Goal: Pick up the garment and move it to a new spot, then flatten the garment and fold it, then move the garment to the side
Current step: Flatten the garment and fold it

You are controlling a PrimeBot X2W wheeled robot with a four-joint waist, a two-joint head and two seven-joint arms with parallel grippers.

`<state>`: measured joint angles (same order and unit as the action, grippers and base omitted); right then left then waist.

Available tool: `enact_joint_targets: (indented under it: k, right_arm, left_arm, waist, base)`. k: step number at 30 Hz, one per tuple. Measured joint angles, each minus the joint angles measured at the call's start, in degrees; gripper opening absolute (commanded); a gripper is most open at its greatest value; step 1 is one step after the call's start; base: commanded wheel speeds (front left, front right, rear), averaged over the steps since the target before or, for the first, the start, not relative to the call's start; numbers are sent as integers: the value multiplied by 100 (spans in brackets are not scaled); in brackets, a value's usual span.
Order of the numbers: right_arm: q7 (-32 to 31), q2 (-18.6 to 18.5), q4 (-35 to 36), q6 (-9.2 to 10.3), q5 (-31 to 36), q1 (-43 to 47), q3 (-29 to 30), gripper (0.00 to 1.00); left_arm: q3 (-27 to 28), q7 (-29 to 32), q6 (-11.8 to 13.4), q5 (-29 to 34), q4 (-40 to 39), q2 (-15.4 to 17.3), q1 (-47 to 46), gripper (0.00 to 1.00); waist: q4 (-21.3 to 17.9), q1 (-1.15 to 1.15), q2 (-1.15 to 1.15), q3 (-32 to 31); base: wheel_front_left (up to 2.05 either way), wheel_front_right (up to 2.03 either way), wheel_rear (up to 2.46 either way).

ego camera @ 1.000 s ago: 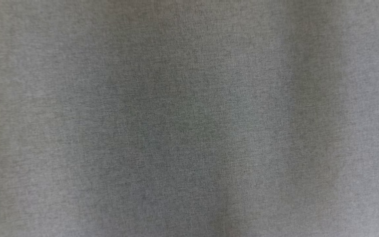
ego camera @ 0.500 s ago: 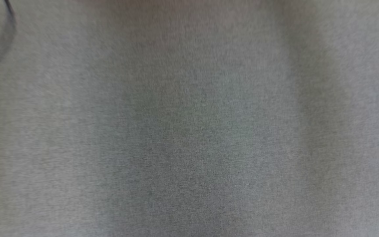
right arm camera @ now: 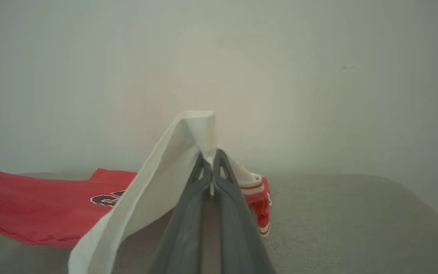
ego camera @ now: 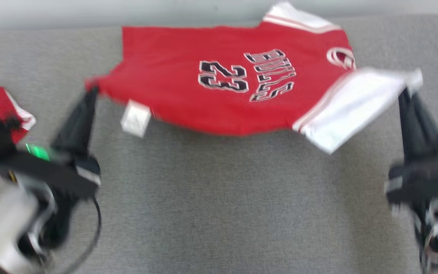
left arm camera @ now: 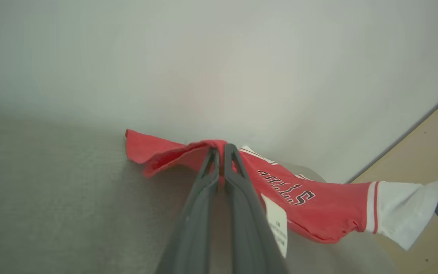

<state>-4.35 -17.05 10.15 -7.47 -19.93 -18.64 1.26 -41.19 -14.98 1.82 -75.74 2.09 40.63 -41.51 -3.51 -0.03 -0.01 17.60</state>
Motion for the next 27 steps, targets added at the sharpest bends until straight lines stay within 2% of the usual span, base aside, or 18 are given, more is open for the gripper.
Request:
enact_joint_targets:
  k: [5, 10, 12, 13, 18, 20, 27]
  right_arm:
    - [-113, 388, 517, 1, 256, 1419, 257, 0]
    - [102, 591, 459, 1, 444, 2348, 253, 0]
    - [204, 537, 375, 1, 631, 2597, 211, 0]
    - [246, 561, 278, 0, 637, 2825, 219, 0]
    - [255, 269, 37, 0, 755, 3274, 207, 0]
    - [245, 275, 12, 0, 668, 3478, 303, 0]
    - [80, 185, 167, 0, 301, 4275, 398, 0]
  left_arm:
    - [535, -7, 167, 165, -231, -324, 1366, 0]
    - [843, -5, 116, 394, -116, -700, 2567, 0]
    - [1150, -5, 118, 452, -33, -922, 3067, 0]
    - [1373, -7, 65, 513, 19, -1147, 3494, 0]
    - [1606, -7, 21, 719, 162, -1548, 4380, 0]
    - [1702, -5, 20, 799, 198, -1691, 4586, 0]
    - [1686, -7, 14, 1201, 360, -1908, 5097, 0]
  waist:
    - [137, 0, 0, -250]
    - [166, 1, 0, -493]
    - [150, 1, 0, -596]
    - [128, 2, 0, -701]
    - [95, 1, 0, -965]
    - [99, 2, 1, -1067]
    - [210, 2, 1, -1317]
  base:
    - [0, 0, 0]
    - [0, 0, 0]
    - [0, 0, 0]
    - [0, 0, 0]
    - [0, 0, 0]
    - [0, 0, 0]
    - [0, 0, 0]
